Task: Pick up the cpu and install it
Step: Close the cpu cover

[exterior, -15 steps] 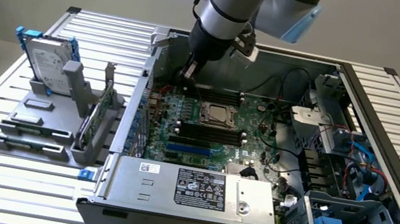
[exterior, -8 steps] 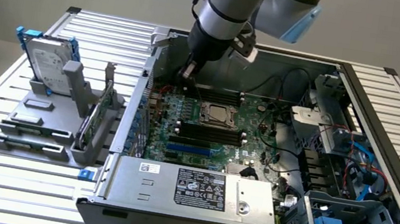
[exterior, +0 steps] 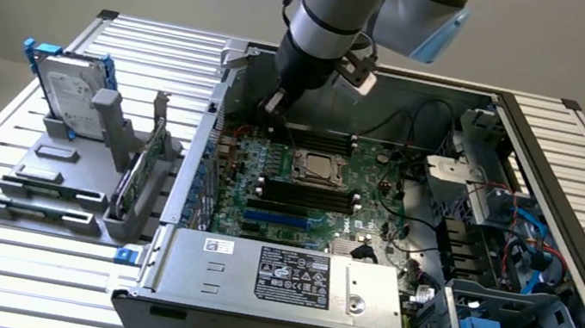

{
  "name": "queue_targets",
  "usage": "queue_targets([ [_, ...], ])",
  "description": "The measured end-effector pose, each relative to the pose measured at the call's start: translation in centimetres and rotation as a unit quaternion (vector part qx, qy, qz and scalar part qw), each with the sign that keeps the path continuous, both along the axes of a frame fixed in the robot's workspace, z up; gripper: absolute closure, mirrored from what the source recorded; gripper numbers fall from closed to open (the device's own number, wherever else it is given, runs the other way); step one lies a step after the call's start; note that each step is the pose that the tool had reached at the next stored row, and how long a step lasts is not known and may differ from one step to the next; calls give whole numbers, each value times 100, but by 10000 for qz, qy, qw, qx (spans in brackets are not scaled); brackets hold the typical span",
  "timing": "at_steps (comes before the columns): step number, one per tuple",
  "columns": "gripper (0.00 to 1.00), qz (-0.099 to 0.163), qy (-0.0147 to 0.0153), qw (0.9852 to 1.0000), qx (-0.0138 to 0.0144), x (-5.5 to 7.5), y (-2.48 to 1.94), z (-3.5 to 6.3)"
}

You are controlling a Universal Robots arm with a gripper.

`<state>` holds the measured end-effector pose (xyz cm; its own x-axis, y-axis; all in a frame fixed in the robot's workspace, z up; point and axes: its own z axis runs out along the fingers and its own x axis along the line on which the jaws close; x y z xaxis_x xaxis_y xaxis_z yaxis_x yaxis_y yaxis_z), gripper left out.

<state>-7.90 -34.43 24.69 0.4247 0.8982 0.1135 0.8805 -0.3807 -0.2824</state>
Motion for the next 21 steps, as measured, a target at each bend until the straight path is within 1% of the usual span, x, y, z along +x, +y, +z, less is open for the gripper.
queue_targets([
  [4, 89, -277, -18, 9996, -1, 0, 0, -3],
  [7, 89, -472, -32, 9989, 0, 0, 0, -6],
  [9, 89, -569, -58, 9984, 5, 0, 1, -6],
  [10, 89, -614, -75, 9981, 14, 0, 1, -7],
  [11, 89, -661, -87, 9978, 17, 0, 1, -7],
  [14, 89, -808, -94, 9967, 17, -3, 1, -7],
  [16, 89, -887, -122, 9960, 22, -3, 2, -8],
  [17, 89, -930, -143, 9956, 23, -3, 4, -8],
  [20, 89, -1044, -225, 9943, 30, -3, 7, -7],
  [21, 89, -1081, -261, 9938, 33, -3, 8, -7],
])
